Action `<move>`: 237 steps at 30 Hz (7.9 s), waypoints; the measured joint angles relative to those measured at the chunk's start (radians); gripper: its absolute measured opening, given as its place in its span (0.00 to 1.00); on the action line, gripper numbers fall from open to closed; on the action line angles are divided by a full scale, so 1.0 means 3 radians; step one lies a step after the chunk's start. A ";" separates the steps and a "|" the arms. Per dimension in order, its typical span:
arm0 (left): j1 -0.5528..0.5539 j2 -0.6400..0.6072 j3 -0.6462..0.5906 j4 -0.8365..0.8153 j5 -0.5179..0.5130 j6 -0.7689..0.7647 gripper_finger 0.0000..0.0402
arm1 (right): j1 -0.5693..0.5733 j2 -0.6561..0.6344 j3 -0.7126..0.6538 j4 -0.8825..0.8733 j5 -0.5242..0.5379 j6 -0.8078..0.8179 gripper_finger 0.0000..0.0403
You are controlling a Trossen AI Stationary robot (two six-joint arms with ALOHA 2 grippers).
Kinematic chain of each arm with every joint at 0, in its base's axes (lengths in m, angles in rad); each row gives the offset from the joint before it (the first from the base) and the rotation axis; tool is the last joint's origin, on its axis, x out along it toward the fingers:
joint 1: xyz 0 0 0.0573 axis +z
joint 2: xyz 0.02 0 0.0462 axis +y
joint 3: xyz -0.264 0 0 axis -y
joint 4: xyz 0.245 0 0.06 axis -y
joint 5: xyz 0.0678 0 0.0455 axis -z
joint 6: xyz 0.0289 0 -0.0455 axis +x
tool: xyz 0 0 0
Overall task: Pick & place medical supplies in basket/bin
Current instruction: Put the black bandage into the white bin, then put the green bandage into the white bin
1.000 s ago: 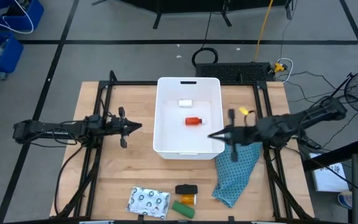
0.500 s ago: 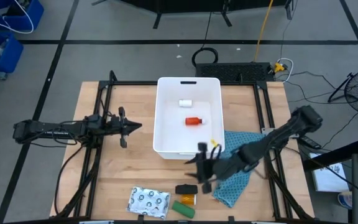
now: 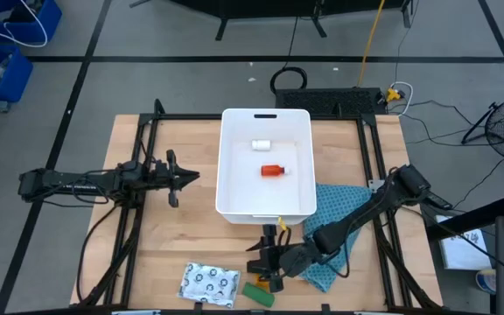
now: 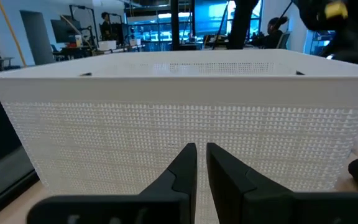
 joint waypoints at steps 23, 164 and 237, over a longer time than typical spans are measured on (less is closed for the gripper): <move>0.0000 0.0000 0.0001 0.0004 -0.0027 -0.0005 0.10 | -0.0116 0.0405 0.0128 -0.0405 -0.0516 0.0814 0.66; 0.0000 0.0001 0.0003 -0.0220 -0.0459 0.0079 0.10 | -0.3018 -0.0546 0.0305 -0.1449 -0.2001 -0.1835 0.21; 0.0000 0.0001 0.0000 -0.0302 -0.0430 0.0053 0.10 | -0.2542 0.0226 0.0300 -0.1235 -0.1560 -0.2413 0.67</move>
